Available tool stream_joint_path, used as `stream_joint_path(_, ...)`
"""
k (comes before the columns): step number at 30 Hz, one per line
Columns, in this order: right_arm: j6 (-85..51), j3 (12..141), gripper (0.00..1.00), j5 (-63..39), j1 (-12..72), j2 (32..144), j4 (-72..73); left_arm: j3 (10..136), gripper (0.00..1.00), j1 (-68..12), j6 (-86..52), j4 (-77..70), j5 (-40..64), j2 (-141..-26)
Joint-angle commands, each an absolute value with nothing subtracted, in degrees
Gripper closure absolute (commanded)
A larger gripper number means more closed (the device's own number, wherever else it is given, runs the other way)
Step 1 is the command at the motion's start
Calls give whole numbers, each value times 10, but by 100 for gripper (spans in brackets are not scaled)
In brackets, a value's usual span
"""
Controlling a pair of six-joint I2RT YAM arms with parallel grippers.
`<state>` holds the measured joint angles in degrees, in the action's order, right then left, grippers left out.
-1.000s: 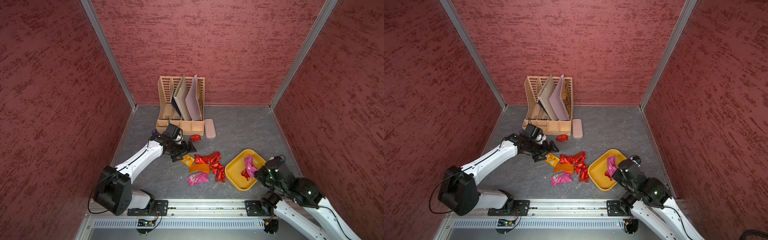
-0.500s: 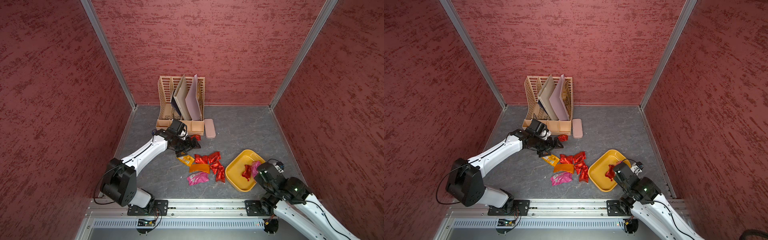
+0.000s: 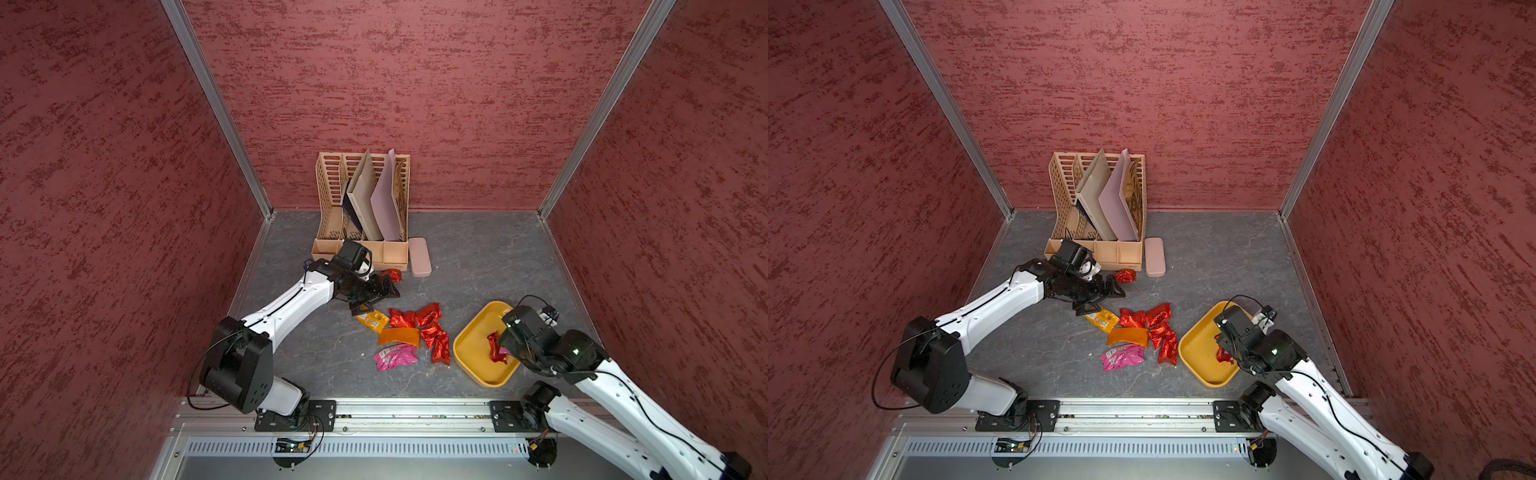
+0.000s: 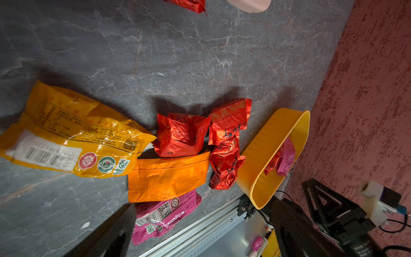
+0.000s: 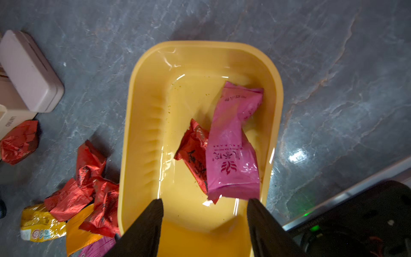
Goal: Put the tea bags into the storage box
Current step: Place the tea bag in the storage box, then pick up the tea bag from the center of the board.
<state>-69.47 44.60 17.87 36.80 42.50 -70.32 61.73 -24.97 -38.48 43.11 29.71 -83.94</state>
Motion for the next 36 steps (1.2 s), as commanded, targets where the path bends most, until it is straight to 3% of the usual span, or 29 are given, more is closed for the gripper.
stream_joint_path(1, -628, 491, 33, 153, 366, 472, -722, 608, 0, -224, -368, 435, 303, -820)
stream_joint_path(11, -554, 589, 39, 27, 390, 662, -500, 601, 0, -168, -351, 453, 303, -800)
stream_joint_path(20, -524, 665, 40, 4, 418, 854, -465, 543, 0, -143, -336, 474, 284, -746)
stream_joint_path(28, -548, 637, 21, -11, 418, 927, -415, 508, 0, -141, -341, 468, 280, -716)
stream_joint_path(36, -557, 653, 22, -15, 417, 1013, -360, 536, 0, -139, -330, 484, 286, -729)
